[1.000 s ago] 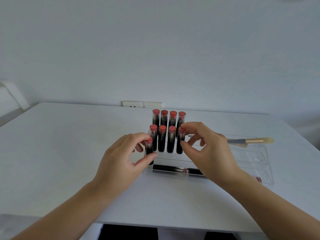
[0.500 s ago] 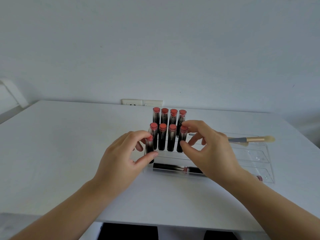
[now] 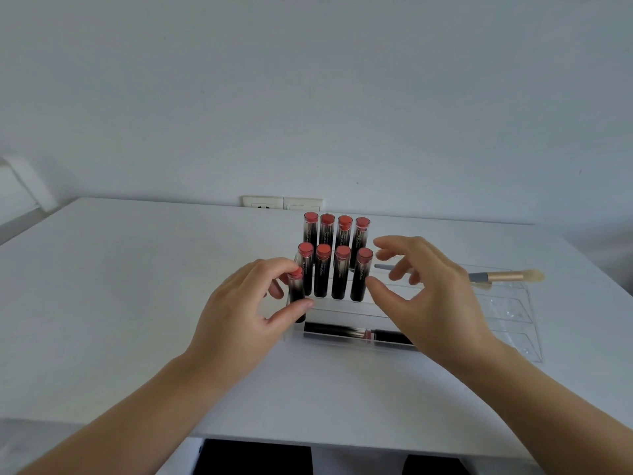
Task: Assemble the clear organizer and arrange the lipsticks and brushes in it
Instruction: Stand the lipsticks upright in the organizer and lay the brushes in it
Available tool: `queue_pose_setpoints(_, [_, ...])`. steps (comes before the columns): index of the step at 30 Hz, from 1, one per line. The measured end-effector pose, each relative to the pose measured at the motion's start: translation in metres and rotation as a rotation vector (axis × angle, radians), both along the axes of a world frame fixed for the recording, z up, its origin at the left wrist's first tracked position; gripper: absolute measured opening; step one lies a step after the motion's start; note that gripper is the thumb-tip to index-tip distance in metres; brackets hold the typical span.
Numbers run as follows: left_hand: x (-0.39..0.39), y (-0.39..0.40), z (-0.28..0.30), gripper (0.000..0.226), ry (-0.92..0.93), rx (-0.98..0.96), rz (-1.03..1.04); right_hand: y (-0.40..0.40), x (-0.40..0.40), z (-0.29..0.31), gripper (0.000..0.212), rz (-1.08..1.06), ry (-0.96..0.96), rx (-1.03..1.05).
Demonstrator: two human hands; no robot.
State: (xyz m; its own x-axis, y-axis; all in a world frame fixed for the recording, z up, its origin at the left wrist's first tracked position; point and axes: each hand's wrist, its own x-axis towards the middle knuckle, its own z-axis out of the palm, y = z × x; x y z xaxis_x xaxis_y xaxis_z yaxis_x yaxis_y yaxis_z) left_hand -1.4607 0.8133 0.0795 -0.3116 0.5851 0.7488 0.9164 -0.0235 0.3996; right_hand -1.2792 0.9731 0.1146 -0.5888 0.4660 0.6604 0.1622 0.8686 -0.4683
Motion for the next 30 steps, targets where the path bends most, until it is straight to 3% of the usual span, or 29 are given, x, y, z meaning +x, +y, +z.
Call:
queue_pose_setpoints(4, [0.0,0.001,0.0,0.044,0.031,0.006,-0.003,-0.005,0.012,0.007,0.017,0.059,-0.107,0.118])
queue_pose_setpoints(7, [0.0,-0.001,0.001,0.041,0.098,-0.017,-0.02,-0.005,0.019,0.015,0.003,0.073,-0.432,0.132])
queue_pose_setpoints(11, [0.001,-0.005,0.001,0.043,0.084,-0.051,-0.04,-0.003,0.024,0.02,0.018,0.037,-0.731,0.089])
queue_pose_setpoints(23, [0.002,-0.01,0.001,0.044,0.004,-0.025,-0.053,-0.007,0.015,0.03,0.035,0.053,-0.947,0.084])
queue_pose_setpoints(30, [0.002,-0.007,0.0,0.045,0.0,-0.034,-0.091,-0.006,0.014,0.03,0.026,0.08,-0.953,-0.002])
